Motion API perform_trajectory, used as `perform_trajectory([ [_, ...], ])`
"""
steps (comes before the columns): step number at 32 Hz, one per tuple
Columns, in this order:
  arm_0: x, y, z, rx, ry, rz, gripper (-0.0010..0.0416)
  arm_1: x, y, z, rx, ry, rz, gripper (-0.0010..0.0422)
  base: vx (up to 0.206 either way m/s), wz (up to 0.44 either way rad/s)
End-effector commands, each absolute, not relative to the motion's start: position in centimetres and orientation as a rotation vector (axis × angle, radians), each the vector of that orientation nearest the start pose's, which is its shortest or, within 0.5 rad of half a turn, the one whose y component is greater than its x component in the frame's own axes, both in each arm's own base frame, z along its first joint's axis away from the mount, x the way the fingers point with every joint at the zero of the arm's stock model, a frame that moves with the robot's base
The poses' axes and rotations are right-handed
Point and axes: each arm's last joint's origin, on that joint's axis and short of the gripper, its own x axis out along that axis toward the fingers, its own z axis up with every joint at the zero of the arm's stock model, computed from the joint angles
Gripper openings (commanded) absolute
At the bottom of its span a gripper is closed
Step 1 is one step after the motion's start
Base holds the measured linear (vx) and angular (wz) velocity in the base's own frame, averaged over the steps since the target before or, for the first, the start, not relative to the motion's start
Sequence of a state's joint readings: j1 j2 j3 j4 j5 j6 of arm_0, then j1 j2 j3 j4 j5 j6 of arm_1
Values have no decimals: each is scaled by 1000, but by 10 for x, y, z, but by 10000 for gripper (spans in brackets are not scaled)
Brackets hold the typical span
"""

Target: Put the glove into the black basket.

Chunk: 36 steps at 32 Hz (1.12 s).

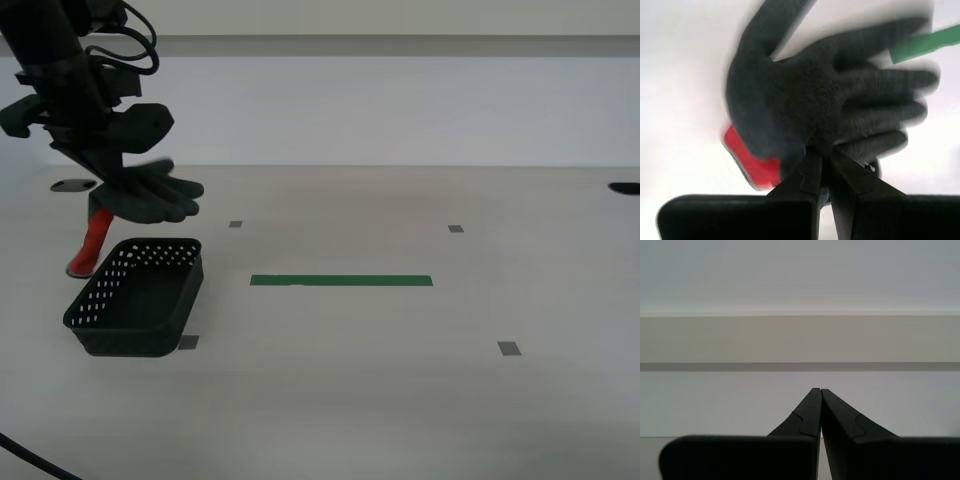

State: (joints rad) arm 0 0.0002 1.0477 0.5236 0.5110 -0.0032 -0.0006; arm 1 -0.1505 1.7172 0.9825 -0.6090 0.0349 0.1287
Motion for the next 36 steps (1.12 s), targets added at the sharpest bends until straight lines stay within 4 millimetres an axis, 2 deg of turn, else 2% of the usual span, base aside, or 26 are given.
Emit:
perform_trajectory([
  [1, 227, 0, 260, -1, 20, 3, 1, 302, -48, 129, 138, 1402, -266, -1, 0, 0],
  [7, 227, 0, 258, -1, 33, 3, 1, 304, -48, 106, 131, 1471, -259, -1, 0, 0],
  [9, 227, 0, 258, -1, 35, 4, 1, 307, -48, 84, 126, 1511, -254, -1, 0, 0],
  [20, 227, 0, 258, -1, 38, 4, 0, 309, -49, 85, 121, 1490, -247, 11, 0, 0],
  [23, 227, 0, 258, -1, 38, 4, 1, 309, -49, 85, 97, 1500, -225, 74, 0, 0],
  [24, 227, 0, 258, -1, 38, 3, 1, 309, -49, 86, 88, 1505, -216, 116, 0, 0],
  [25, 227, 0, 258, -1, 38, 3, 1, 309, -49, 86, 88, 1507, -216, 130, 0, 0],
  [29, 227, 0, 258, -1, 38, 4, 1, 308, -49, 86, 70, 1518, -200, 232, 0, 0],
  [32, 227, 0, 258, -1, 38, 3, 1, 307, -49, 87, 65, 1522, -195, 267, 0, 0],
  [36, 227, 0, 258, -1, 38, 3, 1, 307, -49, 91, 48, 1517, -179, 237, 0, 0],
])
